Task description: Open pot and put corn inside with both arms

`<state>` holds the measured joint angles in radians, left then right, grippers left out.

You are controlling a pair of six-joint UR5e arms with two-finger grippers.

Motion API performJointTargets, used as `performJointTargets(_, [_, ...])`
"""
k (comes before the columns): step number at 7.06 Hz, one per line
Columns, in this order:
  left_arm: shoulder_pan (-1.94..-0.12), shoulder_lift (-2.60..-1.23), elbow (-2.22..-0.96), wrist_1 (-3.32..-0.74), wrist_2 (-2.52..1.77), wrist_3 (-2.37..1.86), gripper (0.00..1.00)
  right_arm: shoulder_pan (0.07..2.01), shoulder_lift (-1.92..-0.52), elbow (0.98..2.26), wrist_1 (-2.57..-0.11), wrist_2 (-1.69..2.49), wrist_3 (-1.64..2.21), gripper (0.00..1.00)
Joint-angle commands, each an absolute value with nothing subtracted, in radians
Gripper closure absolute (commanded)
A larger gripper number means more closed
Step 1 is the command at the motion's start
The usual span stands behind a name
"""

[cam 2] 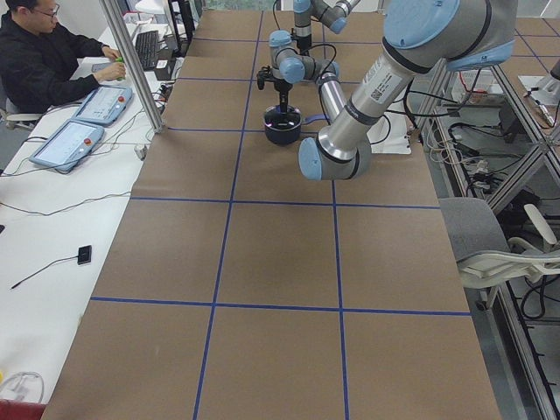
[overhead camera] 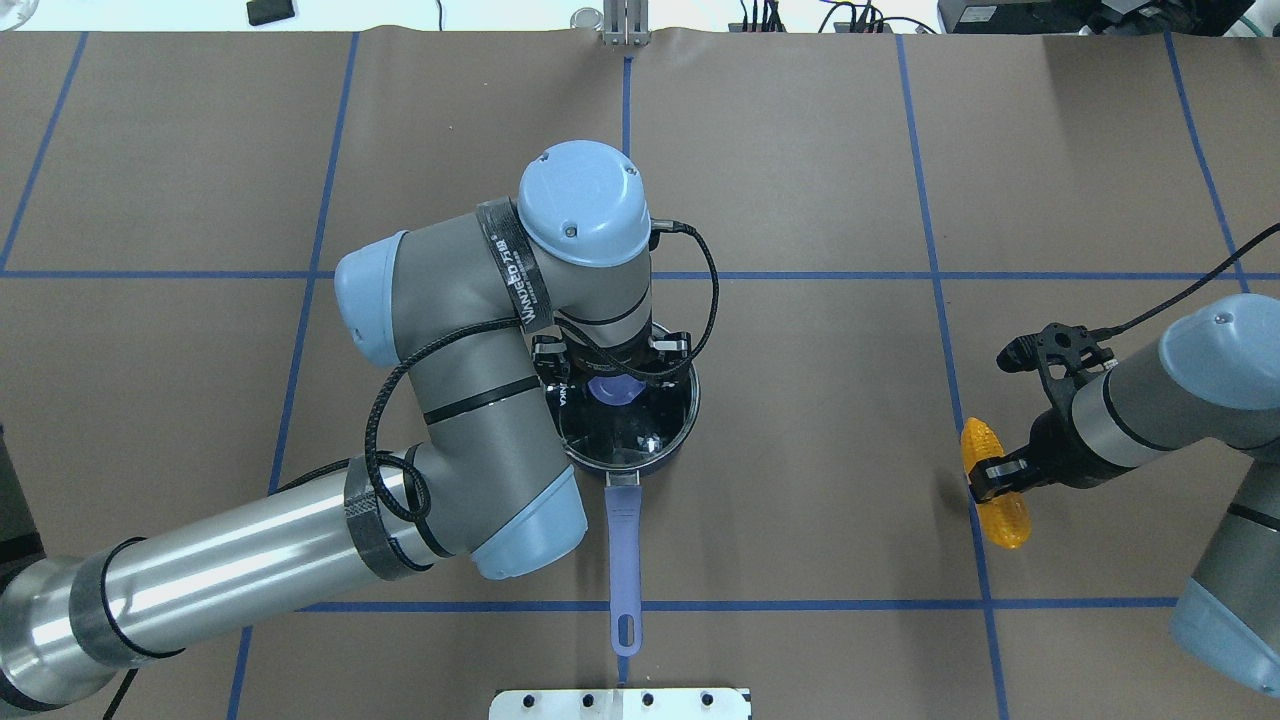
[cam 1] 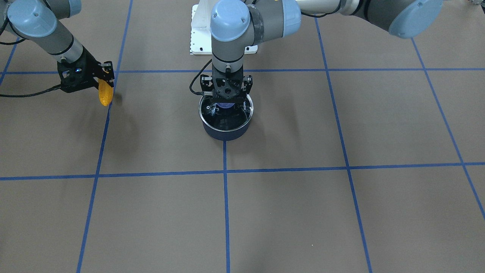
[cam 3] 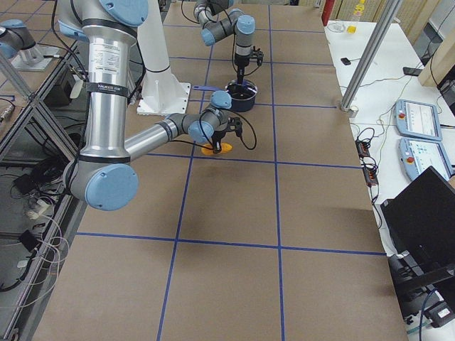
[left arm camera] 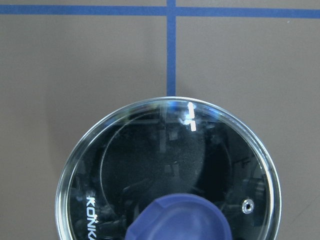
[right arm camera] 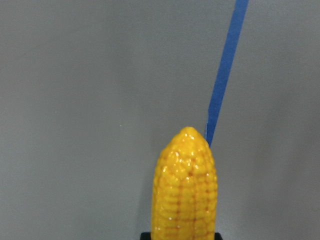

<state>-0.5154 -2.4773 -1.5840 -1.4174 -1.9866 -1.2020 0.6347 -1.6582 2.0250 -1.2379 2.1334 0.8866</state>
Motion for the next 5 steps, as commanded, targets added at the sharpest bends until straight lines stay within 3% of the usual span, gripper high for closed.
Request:
performJointTargets(1, [-0.515,-2.476,-1.585,-1.416,-1.987,-1.201,0.33,0.637,-1.658,2.025,-1.238,2.134,0.887,0.58])
performJointTargets(5, [-0.544,-2.476,-1.615,-1.414,-1.993,-1.189,0.35,0.638,-1.616,2.029,-1.238,2.150,0.888,0.58])
